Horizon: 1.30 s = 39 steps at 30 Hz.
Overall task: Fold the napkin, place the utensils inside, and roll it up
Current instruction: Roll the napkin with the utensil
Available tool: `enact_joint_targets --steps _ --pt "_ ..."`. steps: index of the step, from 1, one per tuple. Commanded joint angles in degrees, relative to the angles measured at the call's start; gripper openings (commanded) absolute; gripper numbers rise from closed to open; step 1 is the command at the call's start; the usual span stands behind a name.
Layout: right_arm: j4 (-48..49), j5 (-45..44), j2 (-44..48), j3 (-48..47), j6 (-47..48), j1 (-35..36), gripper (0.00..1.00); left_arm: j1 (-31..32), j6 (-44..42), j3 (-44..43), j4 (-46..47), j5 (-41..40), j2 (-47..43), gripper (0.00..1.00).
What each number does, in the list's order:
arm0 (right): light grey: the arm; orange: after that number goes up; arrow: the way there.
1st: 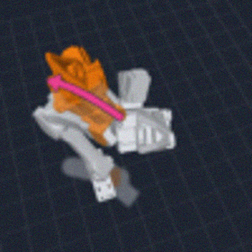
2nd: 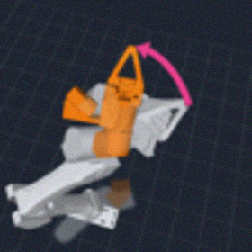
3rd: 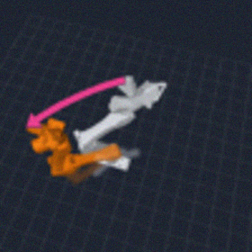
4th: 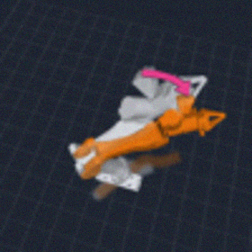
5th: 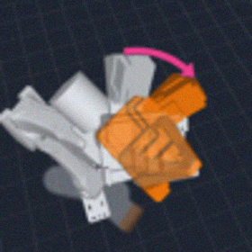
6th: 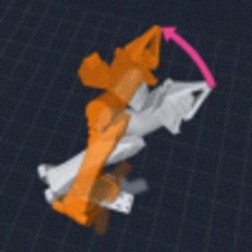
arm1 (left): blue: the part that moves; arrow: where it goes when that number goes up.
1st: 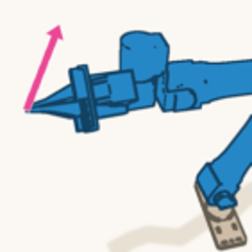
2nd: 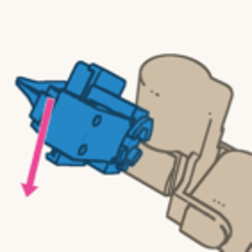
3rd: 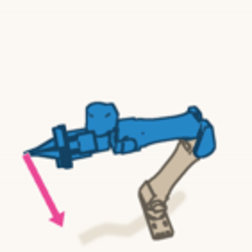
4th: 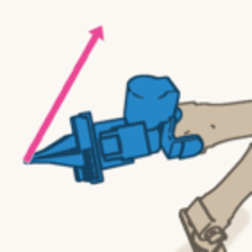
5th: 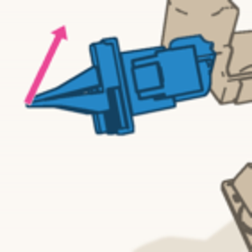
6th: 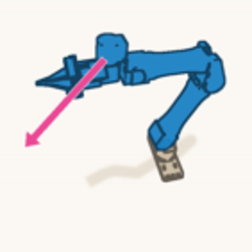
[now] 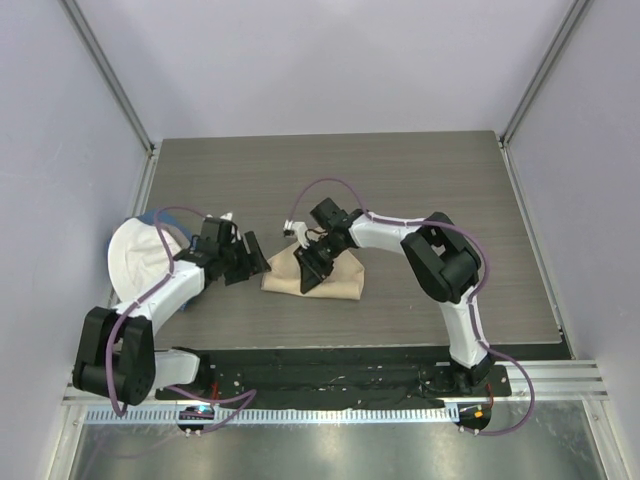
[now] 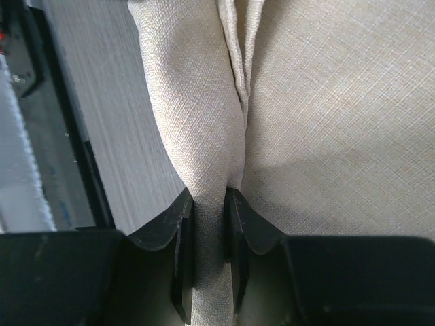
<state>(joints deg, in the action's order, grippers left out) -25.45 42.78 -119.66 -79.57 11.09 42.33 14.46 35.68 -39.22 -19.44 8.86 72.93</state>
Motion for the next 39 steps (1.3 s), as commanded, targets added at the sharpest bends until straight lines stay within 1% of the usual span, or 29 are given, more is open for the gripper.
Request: enact_joint_targets --steps 1,4,10,19,21,22,27,28,30,31,33,34,36,37,39 --pt "-5.22 8.88 -4.09 -3.04 -3.97 -2.15 0.26 -0.22 3.16 3.97 9.75 4.49 -1.65 0.71" --pt "-5.66 10.65 -6.37 -3.92 -4.94 -3.21 0.25 -0.22 4.13 5.38 12.66 5.29 -0.77 0.70" --pt "-5.75 12.85 -10.24 -4.63 -5.29 -5.06 0.25 -0.22 3.87 6.62 16.62 3.53 1.69 0.66" --pt "-5.75 14.34 -13.50 -5.95 -5.47 -6.38 0.24 -0.22 3.78 7.32 19.18 4.32 5.56 0.55" --pt "-5.75 14.52 -13.94 -5.95 -5.38 -6.47 0.24 -0.13 3.87 7.58 21.28 4.32 6.44 0.50" --pt "-5.75 14.61 -14.02 -5.95 -5.47 -6.47 0.24 -0.22 4.04 7.67 21.72 4.49 6.87 0.46" --pt "-5.75 13.56 -14.64 -6.12 -5.73 -6.73 0.24 -0.22 4.05 8.11 23.92 5.11 9.60 0.35" --pt "-5.75 13.20 -14.64 -6.30 -5.82 -6.73 0.24 -0.22 4.05 7.93 24.10 5.11 9.78 0.30" --pt "-5.75 12.68 -13.85 -6.30 -6.25 -6.73 0.24 -0.22 4.05 7.85 24.19 5.20 10.48 0.25" --pt "-5.66 11.72 -13.42 -6.30 -6.52 -6.82 0.24 -0.13 3.96 7.67 24.19 5.72 10.66 0.18" --pt "-5.66 10.22 -11.32 -6.47 -6.96 -6.73 0.26 -0.22 3.61 7.23 23.75 5.99 11.36 0.12" --pt "-5.49 8.12 -10.52 -6.56 -7.74 -6.82 0.27 -0.22 3.43 6.62 22.97 6.25 11.62 0.07" --pt "-5.49 5.83 -7.19 -6.47 -8.19 -6.64 0.30 -0.22 3.08 5.92 21.65 6.52 12.41 0.02" --pt "-5.31 3.73 -5.78 -6.47 -8.54 -6.64 0.34 -0.22 2.73 5.39 20.51 6.43 12.68 0.00" --pt "-4.52 1.26 -3.32 -6.21 -8.98 -6.47 0.38 -0.22 2.64 5.03 19.71 6.61 12.94 0.00"
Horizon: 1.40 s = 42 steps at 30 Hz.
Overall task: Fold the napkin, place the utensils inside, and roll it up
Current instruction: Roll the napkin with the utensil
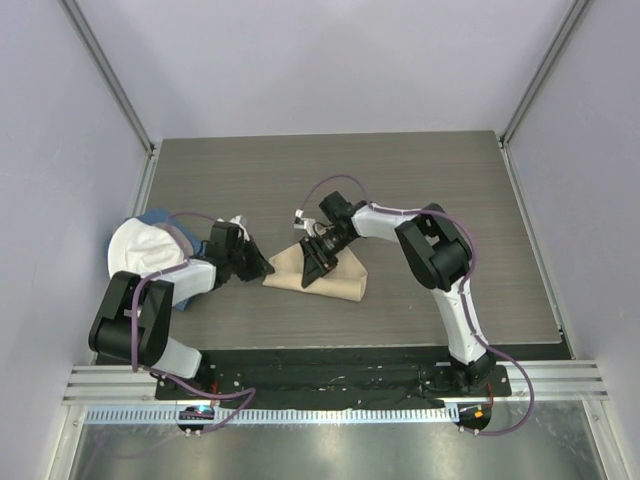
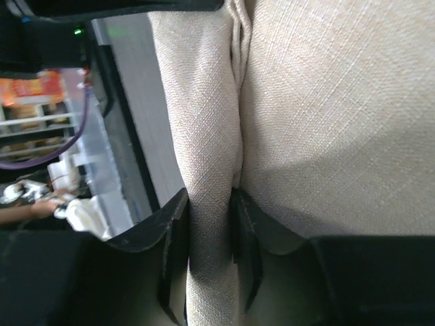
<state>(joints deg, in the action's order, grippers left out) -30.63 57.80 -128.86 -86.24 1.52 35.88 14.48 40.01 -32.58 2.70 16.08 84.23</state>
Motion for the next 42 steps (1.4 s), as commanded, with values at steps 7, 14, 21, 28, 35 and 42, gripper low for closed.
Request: enact_joint_targets --steps 7,14,21,28,35,42 --pt "5.31 -27.11 20.89 6.24 2.17 3.31 0.59 -0.24 -1.69 -4.07 -6.47 0.71 2.26 0.00" --pt "7.96 -50.75 33.56 17.93 4.98 11.13 0.66 -0.24 -1.78 -6.36 -11.05 1.06 2.96 0.00" --pt "9.36 -61.58 39.82 26.99 4.46 15.01 0.67 -0.15 -1.86 -6.97 -12.37 1.15 3.05 0.00" --pt "10.59 -60.79 38.78 29.28 5.25 15.19 0.67 -0.24 -1.69 -7.15 -12.45 1.59 3.05 0.00" --pt "8.75 -56.68 37.28 29.90 1.65 15.10 0.66 -0.24 -1.86 -8.29 -15.00 0.36 2.52 0.00" --pt "6.64 -52.00 32.97 30.16 -1.43 13.96 0.62 -0.15 -2.04 -8.73 -16.06 0.36 2.70 0.00"
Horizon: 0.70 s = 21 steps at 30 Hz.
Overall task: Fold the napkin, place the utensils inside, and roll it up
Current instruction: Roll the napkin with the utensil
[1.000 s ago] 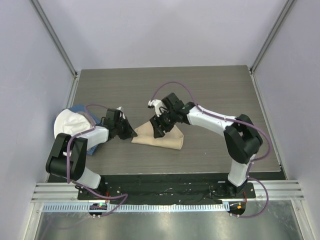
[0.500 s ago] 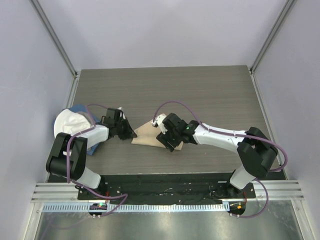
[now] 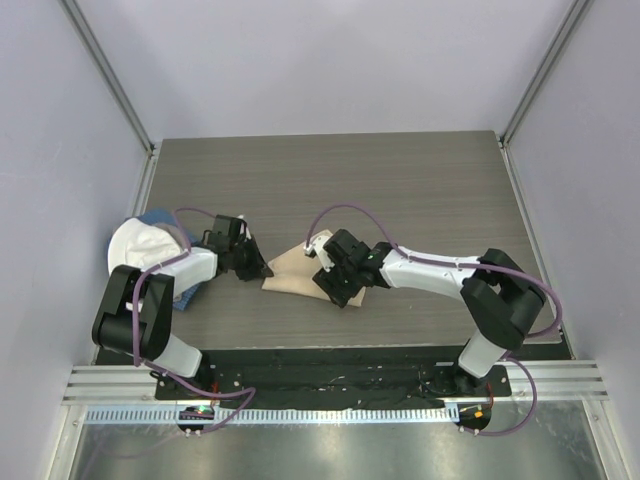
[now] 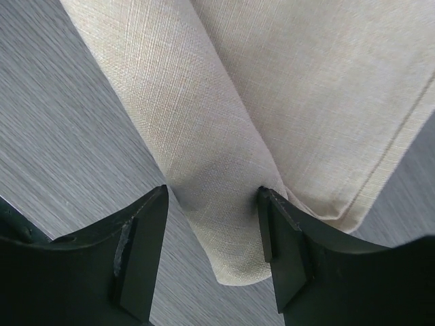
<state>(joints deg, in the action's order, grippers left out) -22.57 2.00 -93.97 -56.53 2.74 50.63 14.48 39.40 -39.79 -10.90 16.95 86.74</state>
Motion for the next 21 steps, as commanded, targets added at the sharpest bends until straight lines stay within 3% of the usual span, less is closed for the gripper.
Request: enact_joint_targets --steps 1,11,21 --pt "-1.77 4.06 -2.00 0.37 -2.66 -0.97 0.62 -0.24 -1.52 -1.61 -2.46 -0.51 0.27 0.00" --pt "-4.15 0.38 1.15 -8.85 2.44 -0.27 0.66 -0.24 -2.31 -4.06 -7.03 -0.78 1.59 0.00" --pt "9.02 -4.64 -2.60 -10.17 11.93 6.32 0.67 -0.15 -3.10 -6.61 -10.46 0.37 2.82 0.00"
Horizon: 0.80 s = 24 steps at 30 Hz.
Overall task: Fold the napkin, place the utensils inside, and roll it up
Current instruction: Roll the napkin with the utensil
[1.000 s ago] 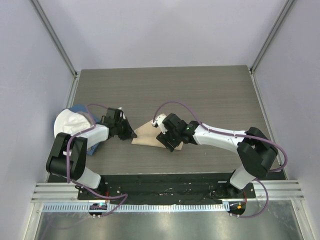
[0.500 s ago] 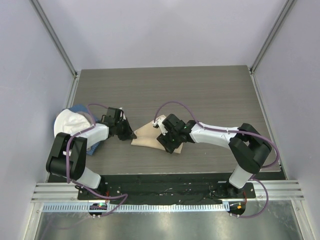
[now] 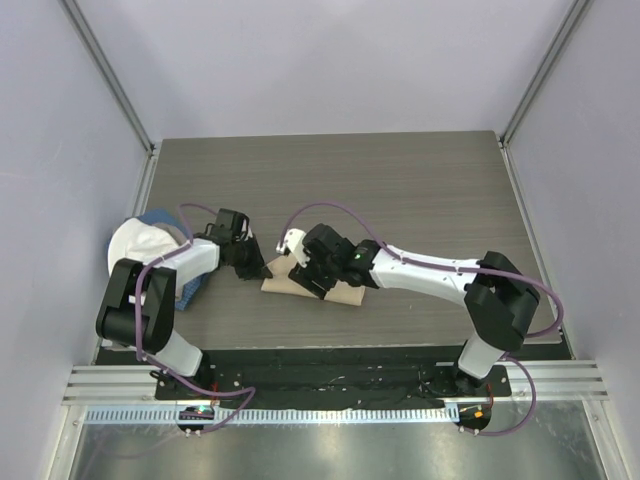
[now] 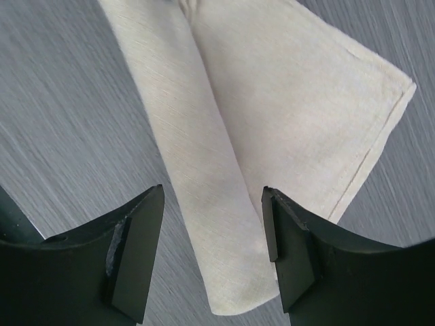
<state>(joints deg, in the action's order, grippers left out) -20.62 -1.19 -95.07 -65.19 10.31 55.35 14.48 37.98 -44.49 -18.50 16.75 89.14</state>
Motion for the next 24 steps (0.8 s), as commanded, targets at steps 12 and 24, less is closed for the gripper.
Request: enact_joint_targets --steps 12,24 --pt "10.60 4.09 -8.82 -1.96 5.87 2.13 0.67 -0.24 -2.29 -2.80 -3.38 0.74 0.77 0.00" --pt "7.09 13.30 -13.65 -2.05 4.64 -2.26 0.53 -0.24 -2.82 -2.18 -0.57 2.06 -0.99 0.01"
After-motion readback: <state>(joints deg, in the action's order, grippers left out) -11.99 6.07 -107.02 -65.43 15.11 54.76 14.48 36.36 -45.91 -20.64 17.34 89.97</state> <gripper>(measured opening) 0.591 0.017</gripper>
